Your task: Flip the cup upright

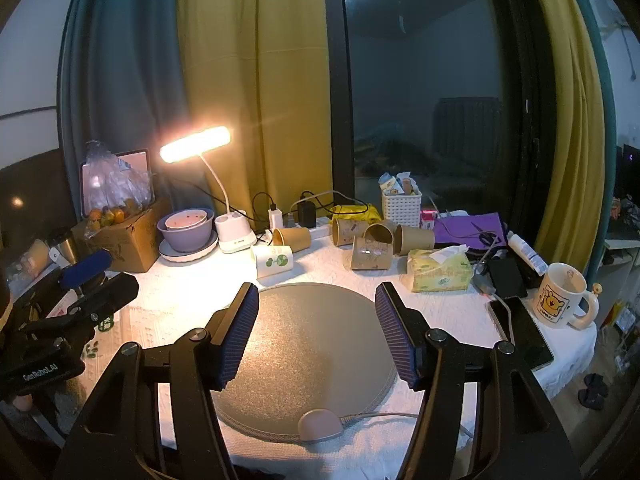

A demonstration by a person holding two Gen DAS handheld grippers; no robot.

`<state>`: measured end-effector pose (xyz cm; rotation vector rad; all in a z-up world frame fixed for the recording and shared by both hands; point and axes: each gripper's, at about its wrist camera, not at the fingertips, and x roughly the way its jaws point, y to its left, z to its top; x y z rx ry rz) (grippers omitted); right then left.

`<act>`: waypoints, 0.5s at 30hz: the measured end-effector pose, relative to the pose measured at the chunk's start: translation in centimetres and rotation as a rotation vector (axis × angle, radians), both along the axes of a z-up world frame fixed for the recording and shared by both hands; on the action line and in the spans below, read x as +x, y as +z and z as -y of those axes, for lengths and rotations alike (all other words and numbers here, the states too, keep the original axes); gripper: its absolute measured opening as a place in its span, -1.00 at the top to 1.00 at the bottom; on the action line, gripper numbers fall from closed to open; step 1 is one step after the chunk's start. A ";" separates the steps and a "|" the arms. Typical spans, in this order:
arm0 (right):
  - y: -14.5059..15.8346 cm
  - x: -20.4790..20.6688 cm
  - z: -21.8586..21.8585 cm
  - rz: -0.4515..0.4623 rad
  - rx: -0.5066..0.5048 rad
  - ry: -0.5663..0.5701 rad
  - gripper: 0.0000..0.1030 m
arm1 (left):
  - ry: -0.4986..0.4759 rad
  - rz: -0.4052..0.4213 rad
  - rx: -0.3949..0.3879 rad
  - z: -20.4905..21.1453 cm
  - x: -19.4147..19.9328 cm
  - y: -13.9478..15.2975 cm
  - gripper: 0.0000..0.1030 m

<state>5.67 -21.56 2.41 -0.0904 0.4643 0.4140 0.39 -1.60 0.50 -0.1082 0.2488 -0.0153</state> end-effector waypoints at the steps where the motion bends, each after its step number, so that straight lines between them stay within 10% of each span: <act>1: 0.0 0.0 0.0 0.000 0.000 0.000 -0.24 | 0.001 0.000 0.000 0.0 0.0 0.0 -0.62; 15: -0.4 0.2 0.8 -0.002 0.008 -0.011 -0.24 | 0.000 -0.003 0.002 0.4 0.2 -0.5 -0.62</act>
